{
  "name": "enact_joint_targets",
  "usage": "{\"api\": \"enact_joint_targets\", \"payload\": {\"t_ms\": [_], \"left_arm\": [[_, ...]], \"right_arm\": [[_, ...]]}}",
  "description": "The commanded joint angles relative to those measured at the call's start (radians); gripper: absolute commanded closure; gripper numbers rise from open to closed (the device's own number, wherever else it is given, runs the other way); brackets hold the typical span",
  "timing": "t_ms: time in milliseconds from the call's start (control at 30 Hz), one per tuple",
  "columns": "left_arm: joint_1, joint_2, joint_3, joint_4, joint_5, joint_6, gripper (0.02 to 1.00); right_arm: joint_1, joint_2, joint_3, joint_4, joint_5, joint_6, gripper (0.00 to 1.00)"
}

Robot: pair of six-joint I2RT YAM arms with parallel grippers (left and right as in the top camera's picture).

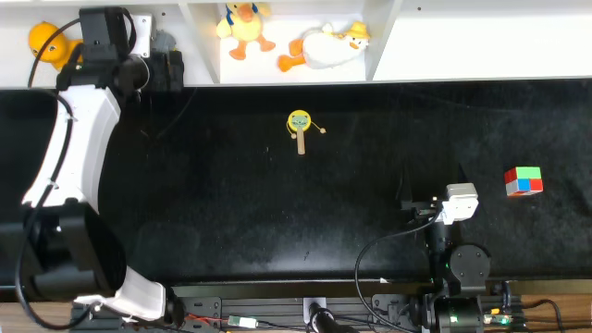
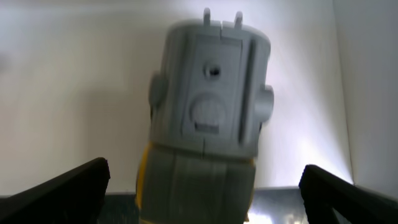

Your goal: Store Toys

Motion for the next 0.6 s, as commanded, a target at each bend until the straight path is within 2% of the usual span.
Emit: {"api": "enact_joint_targets", "payload": {"t_ms": [33,267,333,467,600], "left_arm": [[-0.004,-0.169,-0.165,0.049,0.025,0.011,0.023],[-0.004,-0.468,-0.515,0.215,0.026,0.01,0.023],[-0.004,-0.544,-0.609,0.288,0.07,-0.003,0.02],[-0.004,-0.727,-0.858,0.673,0.147,-0.023,0.02],[-0.004,-0.941,-1.138,1.082,0.154,-0.023,0.02]], "right_arm": [[0.0,-0.003,-0.013,0.004,-0.01,-0.003,0.005],[0.0,-0.003,-0.013,0.004,-0.01,-0.003,0.007],[0.0,-0.003,-0.013,0.004,-0.01,-0.003,0.005],[0.0,-0.003,-0.013,0.004,-0.01,-0.003,0.005],[0.0,-0.003,-0.013,0.005,-0.01,-0.003,0.007]]}}
